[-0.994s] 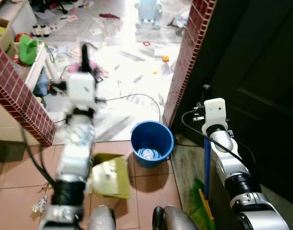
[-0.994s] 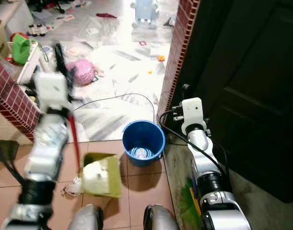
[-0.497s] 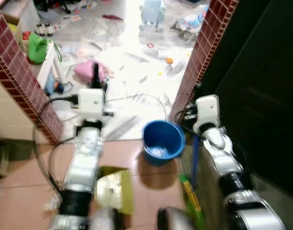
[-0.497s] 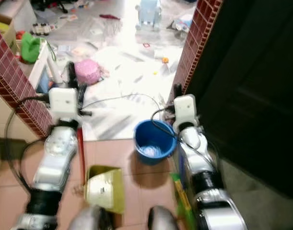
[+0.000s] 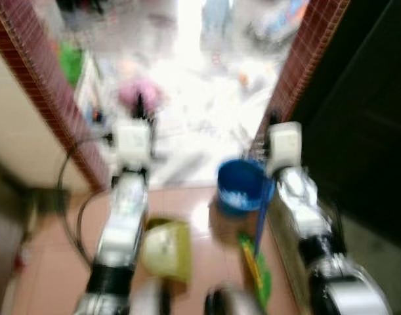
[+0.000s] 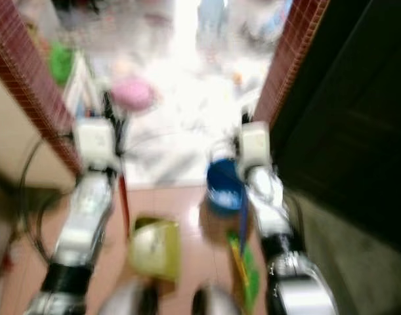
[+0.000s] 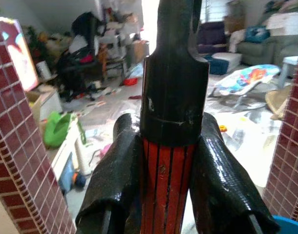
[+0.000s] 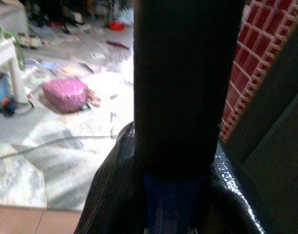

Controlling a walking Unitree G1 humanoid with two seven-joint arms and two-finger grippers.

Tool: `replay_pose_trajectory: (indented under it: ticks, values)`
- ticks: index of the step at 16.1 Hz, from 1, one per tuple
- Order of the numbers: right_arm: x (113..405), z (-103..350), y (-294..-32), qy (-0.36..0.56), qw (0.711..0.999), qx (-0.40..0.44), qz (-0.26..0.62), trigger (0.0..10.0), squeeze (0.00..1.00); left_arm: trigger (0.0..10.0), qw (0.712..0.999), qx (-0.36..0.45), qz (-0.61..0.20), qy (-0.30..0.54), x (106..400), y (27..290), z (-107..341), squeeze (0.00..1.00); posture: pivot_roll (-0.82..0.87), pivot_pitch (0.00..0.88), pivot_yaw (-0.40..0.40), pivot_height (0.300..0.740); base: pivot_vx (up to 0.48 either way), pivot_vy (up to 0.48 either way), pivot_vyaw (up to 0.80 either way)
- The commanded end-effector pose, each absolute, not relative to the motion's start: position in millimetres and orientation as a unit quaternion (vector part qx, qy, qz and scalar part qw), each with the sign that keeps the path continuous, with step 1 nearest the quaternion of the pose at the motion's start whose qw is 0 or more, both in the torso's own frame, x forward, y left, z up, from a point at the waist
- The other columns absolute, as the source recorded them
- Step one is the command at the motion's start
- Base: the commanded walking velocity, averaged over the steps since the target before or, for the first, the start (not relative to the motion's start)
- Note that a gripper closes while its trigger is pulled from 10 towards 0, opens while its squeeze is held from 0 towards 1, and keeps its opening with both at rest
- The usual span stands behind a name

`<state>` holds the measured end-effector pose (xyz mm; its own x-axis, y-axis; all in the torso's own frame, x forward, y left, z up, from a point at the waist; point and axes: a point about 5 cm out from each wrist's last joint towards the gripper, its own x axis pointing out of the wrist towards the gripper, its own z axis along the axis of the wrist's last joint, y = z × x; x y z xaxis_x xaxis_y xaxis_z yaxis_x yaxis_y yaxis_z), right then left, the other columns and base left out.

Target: Sweep floor

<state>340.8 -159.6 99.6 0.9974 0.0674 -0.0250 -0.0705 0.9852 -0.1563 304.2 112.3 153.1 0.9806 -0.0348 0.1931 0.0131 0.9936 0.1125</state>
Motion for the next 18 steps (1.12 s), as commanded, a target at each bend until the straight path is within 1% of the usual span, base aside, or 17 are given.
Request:
replay_pose_trajectory:
  ticks: [1,4,5,12,14,16,18]
  values:
    - [344.1,106.2,-160.2,0.001,0.996,-0.083,0.037,10.0,0.00,10.0,0.989,0.037,-0.024,-0.142,304.6,105.2,176.2,0.00,-0.02,0.092,-0.070,0.740,0.000,0.480,0.00]
    - [344.8,107.4,-158.7,-0.001,0.996,-0.084,0.038,10.0,0.00,10.0,0.989,0.023,-0.022,-0.143,305.1,104.1,181.8,0.00,-0.03,0.094,-0.064,0.740,0.000,0.480,0.00]
    - [344.9,107.2,-158.4,-0.001,0.996,-0.082,0.036,10.0,0.00,10.0,0.986,0.037,-0.028,-0.162,304.6,103.8,185.9,0.00,-0.03,0.096,-0.059,0.740,0.000,0.469,0.00]
    - [344.4,106.8,-159.1,-0.003,0.996,-0.079,0.026,10.0,0.00,10.0,0.984,0.053,0.021,-0.169,304.9,113.8,195.4,0.00,-0.03,0.102,-0.051,0.740,0.000,0.000,0.00]
    - [344.7,110.3,-157.8,-0.016,0.996,-0.082,0.030,10.0,0.00,10.0,0.986,0.056,0.051,-0.152,304.6,125.8,187.6,0.00,-0.02,0.106,-0.052,0.740,0.000,0.000,0.00]
    - [344.9,112.8,-156.1,-0.024,0.996,-0.080,0.036,10.0,0.00,10.0,0.988,0.046,0.061,-0.132,304.4,133.1,178.1,0.00,-0.02,0.109,-0.052,0.740,0.000,0.000,0.00]
    - [348.3,123.1,-148.2,-0.042,0.994,-0.076,0.063,10.0,0.00,10.0,0.990,0.041,0.103,-0.089,305.7,147.7,156.3,0.00,-0.02,0.112,-0.051,0.740,0.000,0.000,0.00]
